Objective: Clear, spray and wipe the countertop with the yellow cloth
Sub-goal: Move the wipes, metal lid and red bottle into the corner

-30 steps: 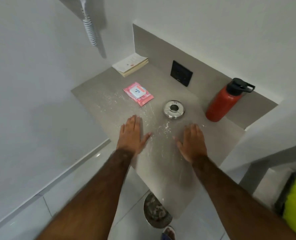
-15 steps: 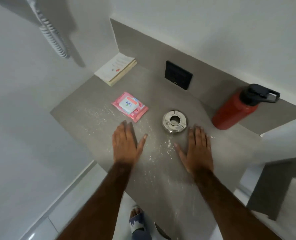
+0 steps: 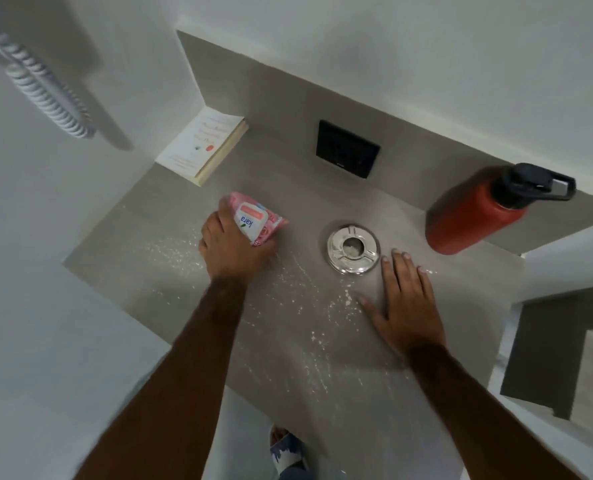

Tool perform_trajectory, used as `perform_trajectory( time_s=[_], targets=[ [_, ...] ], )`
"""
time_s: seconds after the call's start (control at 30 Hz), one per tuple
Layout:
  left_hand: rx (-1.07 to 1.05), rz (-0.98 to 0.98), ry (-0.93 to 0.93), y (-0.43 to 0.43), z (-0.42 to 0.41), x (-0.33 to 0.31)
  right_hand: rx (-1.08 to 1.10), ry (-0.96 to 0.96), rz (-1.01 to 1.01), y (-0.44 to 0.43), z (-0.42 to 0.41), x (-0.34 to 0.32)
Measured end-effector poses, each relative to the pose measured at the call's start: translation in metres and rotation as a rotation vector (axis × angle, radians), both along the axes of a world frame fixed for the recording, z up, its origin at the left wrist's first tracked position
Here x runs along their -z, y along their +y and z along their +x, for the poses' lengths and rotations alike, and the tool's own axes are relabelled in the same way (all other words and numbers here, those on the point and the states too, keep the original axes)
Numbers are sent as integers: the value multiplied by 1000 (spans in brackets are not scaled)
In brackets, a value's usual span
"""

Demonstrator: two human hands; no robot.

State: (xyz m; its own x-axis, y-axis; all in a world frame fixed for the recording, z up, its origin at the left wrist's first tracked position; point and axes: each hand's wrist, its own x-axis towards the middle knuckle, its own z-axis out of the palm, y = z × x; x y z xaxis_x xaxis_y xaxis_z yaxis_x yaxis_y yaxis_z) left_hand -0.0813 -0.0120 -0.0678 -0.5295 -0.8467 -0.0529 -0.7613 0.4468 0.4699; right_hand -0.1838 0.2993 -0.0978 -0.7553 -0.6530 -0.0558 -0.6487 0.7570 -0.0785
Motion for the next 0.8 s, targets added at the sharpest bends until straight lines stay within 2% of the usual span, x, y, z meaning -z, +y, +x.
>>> perform_trajectory(
  time_s=[0.13,0.2,0.27,0.43,0.63,0.8],
  targets=[
    [-74,-111,153,-48,-24,-21,-10,-18,20,0,-1,-1],
    [-107,-198,170,-83,-50,-34,-12,-16,21,1,-2,-1],
    [-112,-243,135,-118,-76,-43,-18,-13,14,2,-3,-1],
    [-27,-206,-8,-177,-118,-24,-21,7,-11,3,-4,4],
    [97,-185,-65,-192,-132,6,-24,17,-30,4,-6,8],
    [110,-140,-171,-192,-138,8,-24,33,-30,4,-4,7]
  ],
)
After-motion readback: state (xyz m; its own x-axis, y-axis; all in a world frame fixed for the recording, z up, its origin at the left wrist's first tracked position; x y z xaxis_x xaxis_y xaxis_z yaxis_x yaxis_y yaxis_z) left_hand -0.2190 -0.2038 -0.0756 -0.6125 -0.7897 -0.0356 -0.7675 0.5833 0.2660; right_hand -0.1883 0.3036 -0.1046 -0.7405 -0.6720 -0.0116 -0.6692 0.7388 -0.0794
